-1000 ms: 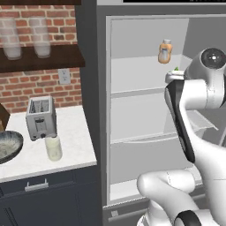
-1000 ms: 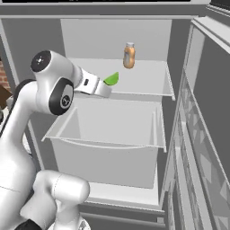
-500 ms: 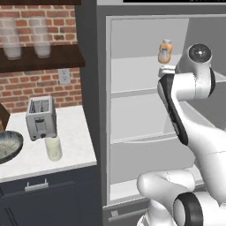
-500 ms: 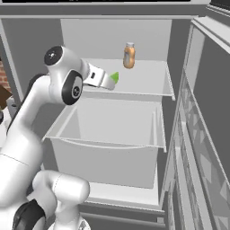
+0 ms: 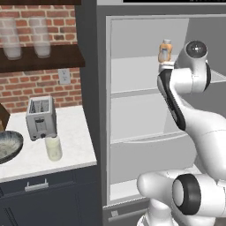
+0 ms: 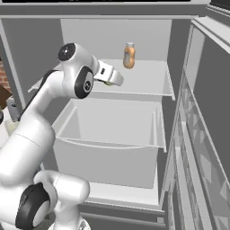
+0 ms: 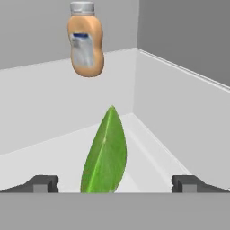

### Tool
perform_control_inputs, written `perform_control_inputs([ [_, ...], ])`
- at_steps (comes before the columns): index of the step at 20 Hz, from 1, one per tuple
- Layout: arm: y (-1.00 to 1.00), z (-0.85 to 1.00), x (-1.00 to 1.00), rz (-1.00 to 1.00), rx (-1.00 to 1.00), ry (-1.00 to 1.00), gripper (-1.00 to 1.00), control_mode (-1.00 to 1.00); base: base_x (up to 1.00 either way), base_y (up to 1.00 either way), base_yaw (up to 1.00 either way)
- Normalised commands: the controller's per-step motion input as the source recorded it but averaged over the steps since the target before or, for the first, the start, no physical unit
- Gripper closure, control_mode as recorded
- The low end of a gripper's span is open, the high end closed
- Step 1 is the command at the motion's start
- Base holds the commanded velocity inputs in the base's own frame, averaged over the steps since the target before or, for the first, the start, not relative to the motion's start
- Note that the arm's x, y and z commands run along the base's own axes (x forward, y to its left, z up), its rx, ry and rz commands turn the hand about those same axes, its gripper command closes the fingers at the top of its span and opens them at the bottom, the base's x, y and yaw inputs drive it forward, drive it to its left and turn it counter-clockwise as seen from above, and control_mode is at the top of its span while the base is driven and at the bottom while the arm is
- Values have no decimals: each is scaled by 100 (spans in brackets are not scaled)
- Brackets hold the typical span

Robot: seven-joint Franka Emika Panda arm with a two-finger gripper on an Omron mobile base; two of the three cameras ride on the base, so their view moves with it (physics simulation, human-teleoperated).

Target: Grab a lemon wedge from the fridge and one ice cube from the ice bowl, and put them in the glass of lemonade.

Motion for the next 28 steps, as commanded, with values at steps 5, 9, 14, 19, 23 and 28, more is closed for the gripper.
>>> perform_control_inputs([
  [5, -21, -9, 37, -3, 0, 0, -100, -100, 0, 0, 0],
  [9, -1, -18, 43, -4, 0, 0, -100, -100, 0, 0, 0],
  [14, 0, -15, 38, -5, 0, 0, -100, -100, 0, 0, 0],
  [19, 0, -7, 20, -6, 0, 1, -100, -100, 0, 0, 0],
  [23, 0, -15, -2, -10, 0, 5, -100, -100, 0, 0, 0],
  [28, 0, -18, -28, -12, 0, 2, -100, -100, 0, 0, 0],
])
